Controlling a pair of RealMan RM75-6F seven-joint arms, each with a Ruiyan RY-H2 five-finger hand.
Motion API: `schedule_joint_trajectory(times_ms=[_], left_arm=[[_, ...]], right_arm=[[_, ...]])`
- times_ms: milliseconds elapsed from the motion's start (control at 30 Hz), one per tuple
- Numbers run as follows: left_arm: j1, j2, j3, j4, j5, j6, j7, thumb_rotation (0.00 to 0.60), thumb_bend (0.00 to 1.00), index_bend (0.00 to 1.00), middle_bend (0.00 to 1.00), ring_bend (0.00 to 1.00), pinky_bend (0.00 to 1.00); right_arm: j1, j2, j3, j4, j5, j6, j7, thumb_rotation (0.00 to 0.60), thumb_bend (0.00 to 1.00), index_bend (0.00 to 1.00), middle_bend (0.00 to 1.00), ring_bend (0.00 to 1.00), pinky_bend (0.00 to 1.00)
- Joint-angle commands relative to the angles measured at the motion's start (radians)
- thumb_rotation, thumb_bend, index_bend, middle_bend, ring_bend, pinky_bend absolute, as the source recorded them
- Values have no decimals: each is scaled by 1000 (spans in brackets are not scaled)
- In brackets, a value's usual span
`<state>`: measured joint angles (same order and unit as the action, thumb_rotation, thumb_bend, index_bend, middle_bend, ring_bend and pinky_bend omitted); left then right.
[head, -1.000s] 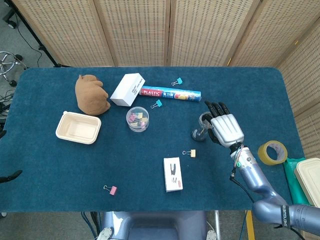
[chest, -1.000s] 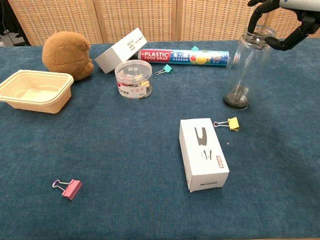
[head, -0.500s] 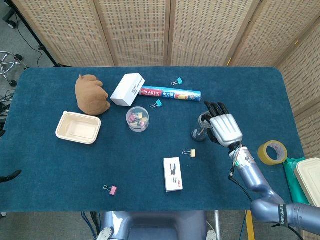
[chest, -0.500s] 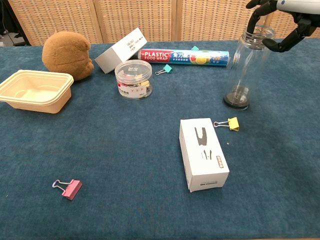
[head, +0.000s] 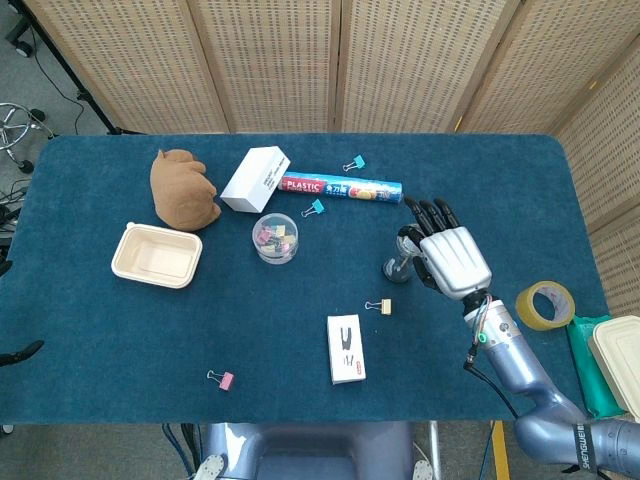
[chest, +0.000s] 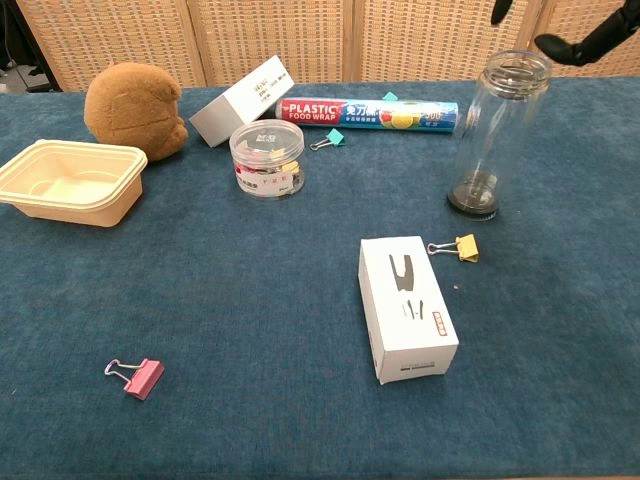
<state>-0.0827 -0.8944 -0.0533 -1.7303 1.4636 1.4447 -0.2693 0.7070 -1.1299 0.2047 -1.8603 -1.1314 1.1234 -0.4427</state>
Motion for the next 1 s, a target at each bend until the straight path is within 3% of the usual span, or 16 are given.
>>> schedule_joint_trajectory(times_ms=[33, 133, 200, 300, 633, 1000], left_arm=[[1, -2, 1, 0, 1, 1, 8, 600, 0, 0, 0, 0, 0], [1, -4, 3, -1, 2, 2, 14, 600, 0, 0, 0, 0, 0], [1, -7, 3, -2, 3, 3, 19, 600, 0, 0, 0, 0, 0], [3, -10, 4, -3, 4, 6, 29, 600, 0, 0, 0, 0, 0], [9, -30, 4, -8, 8, 26, 85, 600, 0, 0, 0, 0, 0], [12, -83, 8, 14, 6, 34, 160, 600, 0, 0, 0, 0, 0]], right_arm=[[-40, 30, -12, 20, -82, 49, 51, 600, 565, 61, 0, 0, 0], [-78, 47, -30, 39, -148, 102, 77, 600, 412, 0, 0, 0, 0], [-112, 58, -47, 55, -192, 149, 86, 600, 210, 0, 0, 0, 0], [-186, 73, -83, 92, -258, 241, 117, 600, 29, 0, 0, 0, 0], [-366, 46, -156, 294, -322, 382, 350, 600, 0, 0, 0, 0, 0], [-511, -10, -185, 354, -319, 479, 367, 600, 0, 0, 0, 0, 0]])
